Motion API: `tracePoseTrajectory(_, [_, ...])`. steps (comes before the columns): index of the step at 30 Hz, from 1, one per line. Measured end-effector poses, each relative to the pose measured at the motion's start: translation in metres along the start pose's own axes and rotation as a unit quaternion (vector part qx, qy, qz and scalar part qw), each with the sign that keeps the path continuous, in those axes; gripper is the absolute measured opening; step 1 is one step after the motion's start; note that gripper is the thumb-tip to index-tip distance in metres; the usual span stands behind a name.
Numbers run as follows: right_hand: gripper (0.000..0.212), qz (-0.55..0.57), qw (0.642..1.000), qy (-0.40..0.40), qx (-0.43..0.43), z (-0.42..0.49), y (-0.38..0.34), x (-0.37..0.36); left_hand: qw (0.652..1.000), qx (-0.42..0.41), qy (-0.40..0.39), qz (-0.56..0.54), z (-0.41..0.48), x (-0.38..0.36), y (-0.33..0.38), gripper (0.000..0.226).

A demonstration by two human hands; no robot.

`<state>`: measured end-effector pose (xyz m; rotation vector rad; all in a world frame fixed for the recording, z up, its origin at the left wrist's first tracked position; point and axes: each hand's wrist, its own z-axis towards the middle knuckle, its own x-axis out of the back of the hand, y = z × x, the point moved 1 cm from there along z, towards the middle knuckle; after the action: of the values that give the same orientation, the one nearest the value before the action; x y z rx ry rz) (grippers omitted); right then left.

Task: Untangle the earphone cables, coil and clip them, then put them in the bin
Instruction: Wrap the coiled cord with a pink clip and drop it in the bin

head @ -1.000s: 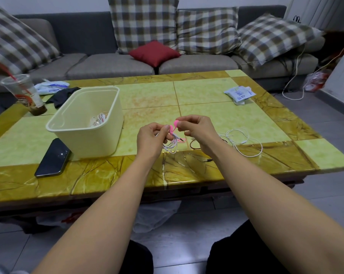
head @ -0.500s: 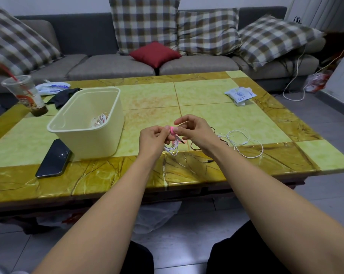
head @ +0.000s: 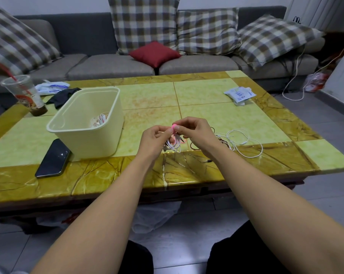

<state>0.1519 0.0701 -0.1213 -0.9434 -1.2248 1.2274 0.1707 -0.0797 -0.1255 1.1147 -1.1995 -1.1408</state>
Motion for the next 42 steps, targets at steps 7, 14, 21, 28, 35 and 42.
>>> tracePoseTrajectory(7, [0.006,0.039,0.999,-0.014,-0.026,0.001,-0.001,0.0,1.0,-0.019,0.008,0.018,0.0,0.003,0.0,0.023])
tracePoseTrajectory(14, [0.009,0.052,0.997,-0.035,-0.05,-0.002,-0.001,0.005,1.0,-0.007,0.017,-0.008,-0.001,0.003,0.0,0.028])
tracePoseTrajectory(21, [0.013,0.035,0.999,-0.004,-0.032,-0.002,-0.002,0.005,1.0,-0.011,-0.004,-0.022,-0.001,0.001,0.0,0.02])
tracePoseTrajectory(28, [0.017,0.025,0.999,-0.025,-0.016,-0.004,-0.006,0.001,0.999,0.003,0.024,-0.026,0.001,0.002,-0.001,0.021])
tracePoseTrajectory(35, [0.016,0.027,0.999,-0.021,-0.024,-0.005,-0.006,-0.005,0.997,0.008,0.076,-0.032,0.0,0.002,-0.001,0.014])
tracePoseTrajectory(42, [0.018,-0.088,0.99,0.113,-0.019,0.003,-0.001,-0.012,0.995,0.006,0.103,0.005,0.0,-0.002,-0.001,0.014])
